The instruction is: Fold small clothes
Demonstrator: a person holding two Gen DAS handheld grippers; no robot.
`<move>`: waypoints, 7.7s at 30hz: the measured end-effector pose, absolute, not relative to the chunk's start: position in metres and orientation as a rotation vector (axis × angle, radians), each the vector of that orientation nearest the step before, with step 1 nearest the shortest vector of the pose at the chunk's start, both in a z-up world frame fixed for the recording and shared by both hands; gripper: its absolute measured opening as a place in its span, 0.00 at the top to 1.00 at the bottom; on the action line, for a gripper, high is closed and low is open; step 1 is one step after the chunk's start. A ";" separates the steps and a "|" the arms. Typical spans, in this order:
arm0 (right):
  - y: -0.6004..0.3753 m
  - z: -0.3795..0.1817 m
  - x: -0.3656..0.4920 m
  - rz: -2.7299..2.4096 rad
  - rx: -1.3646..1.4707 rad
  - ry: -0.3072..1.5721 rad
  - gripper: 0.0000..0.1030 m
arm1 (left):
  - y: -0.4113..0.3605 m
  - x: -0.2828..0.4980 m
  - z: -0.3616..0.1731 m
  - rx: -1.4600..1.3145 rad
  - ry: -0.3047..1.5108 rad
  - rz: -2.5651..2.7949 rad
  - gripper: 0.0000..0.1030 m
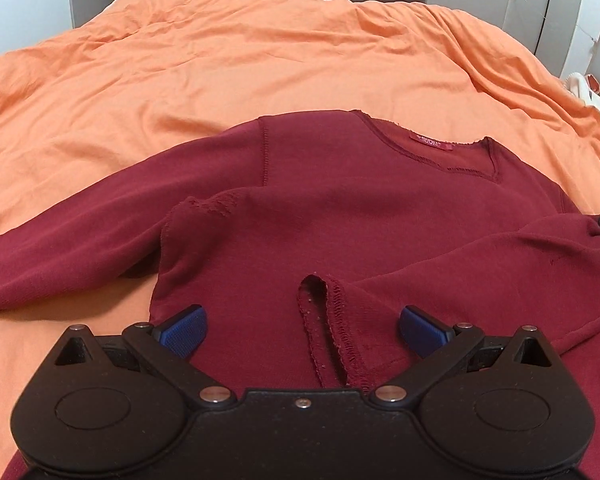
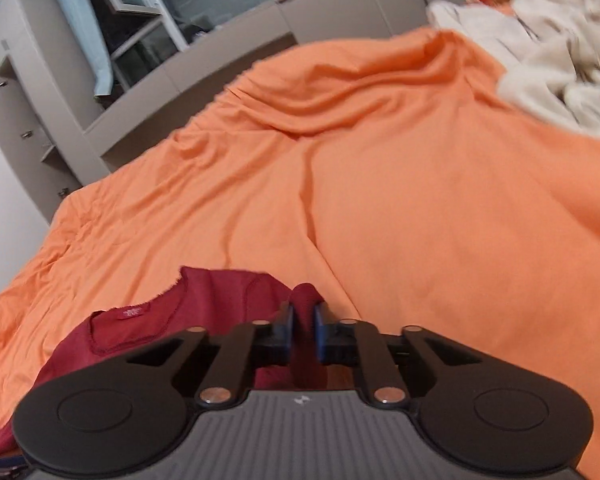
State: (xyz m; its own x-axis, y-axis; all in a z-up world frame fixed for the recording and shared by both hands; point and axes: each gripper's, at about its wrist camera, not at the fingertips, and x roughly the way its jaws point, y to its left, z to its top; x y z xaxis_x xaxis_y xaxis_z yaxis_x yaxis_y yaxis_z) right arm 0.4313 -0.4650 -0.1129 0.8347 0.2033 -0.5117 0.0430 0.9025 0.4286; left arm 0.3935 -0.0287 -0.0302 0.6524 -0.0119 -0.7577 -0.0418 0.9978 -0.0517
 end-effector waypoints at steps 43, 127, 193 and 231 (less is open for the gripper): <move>-0.371 -0.114 0.323 0.088 -0.433 0.696 0.95 | -0.039 0.402 -0.042 -0.022 0.909 0.038 0.00; -0.315 -0.098 0.298 0.204 -0.023 0.616 0.00 | 0.259 0.261 0.018 -0.878 0.412 0.655 0.49; -0.344 -0.097 0.332 0.269 0.133 0.524 0.02 | -0.007 0.368 0.018 -0.080 0.634 -0.352 0.01; -0.340 -0.122 0.379 0.312 0.141 0.650 0.90 | 0.126 0.423 -0.031 -0.515 0.775 -0.166 0.01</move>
State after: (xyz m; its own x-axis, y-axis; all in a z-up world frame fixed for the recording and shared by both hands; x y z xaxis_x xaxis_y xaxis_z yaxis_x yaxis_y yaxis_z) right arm 0.3789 -0.3399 -0.1216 0.7514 0.3287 -0.5721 -0.2413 0.9439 0.2254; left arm 0.4229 0.1260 -0.0314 0.7089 -0.3272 -0.6249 -0.0430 0.8642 -0.5014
